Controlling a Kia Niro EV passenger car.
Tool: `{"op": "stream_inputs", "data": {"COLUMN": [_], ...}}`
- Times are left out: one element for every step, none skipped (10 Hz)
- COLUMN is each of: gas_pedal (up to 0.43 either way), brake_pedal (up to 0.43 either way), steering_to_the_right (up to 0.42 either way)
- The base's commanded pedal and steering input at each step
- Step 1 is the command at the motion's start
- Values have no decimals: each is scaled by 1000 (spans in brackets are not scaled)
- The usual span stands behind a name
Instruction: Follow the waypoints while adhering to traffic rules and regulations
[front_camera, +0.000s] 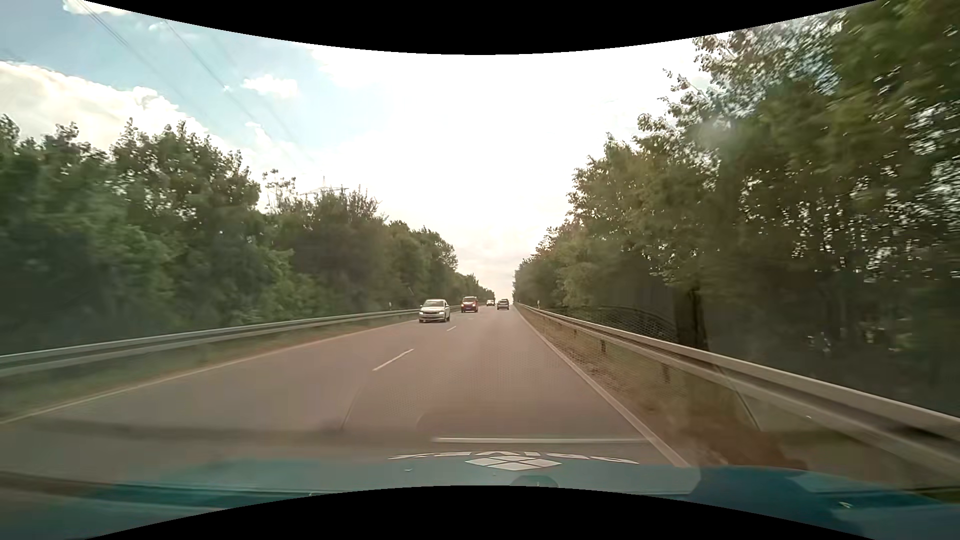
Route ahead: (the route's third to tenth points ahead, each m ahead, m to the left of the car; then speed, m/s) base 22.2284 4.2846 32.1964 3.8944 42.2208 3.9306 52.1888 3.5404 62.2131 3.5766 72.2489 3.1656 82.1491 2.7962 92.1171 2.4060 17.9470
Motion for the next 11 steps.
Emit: {"op": "stream_inputs", "data": {"gas_pedal": [240, 240, 240, 240, 240, 240, 240, 240, 240, 240, 240], "brake_pedal": [0, 0, 0, 0, 0, 0, 0, 0, 0, 0, 0], "steering_to_the_right": [3, 3, 3, 3, 3, 3, 3, 3, 3, 3, 2]}}
